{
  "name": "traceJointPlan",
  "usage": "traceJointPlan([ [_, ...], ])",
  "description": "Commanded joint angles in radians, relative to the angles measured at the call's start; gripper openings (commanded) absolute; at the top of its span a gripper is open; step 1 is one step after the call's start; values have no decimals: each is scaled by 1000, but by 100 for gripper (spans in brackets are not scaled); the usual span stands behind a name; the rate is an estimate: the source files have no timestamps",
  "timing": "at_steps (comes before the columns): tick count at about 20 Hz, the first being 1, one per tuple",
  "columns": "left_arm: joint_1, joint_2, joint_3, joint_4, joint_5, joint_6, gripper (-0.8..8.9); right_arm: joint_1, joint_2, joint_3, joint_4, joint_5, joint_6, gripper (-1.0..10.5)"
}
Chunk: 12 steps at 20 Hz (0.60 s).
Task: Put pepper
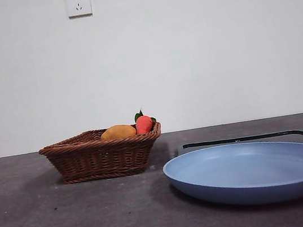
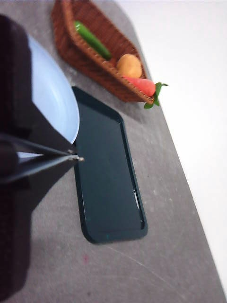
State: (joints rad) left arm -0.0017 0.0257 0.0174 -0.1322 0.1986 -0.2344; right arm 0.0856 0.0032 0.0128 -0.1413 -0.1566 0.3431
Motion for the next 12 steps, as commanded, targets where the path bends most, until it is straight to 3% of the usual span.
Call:
traceJointPlan([
  [1,3,-3,3,29,44,-127,6,3,-3,25,14,0,95,5],
  [6,3,4,70,8,102,-167,6,3,20,111,13,0,95,5],
  [12,3,100,218,-93,142,-158,6,3,151,251,3,-2,93,5],
])
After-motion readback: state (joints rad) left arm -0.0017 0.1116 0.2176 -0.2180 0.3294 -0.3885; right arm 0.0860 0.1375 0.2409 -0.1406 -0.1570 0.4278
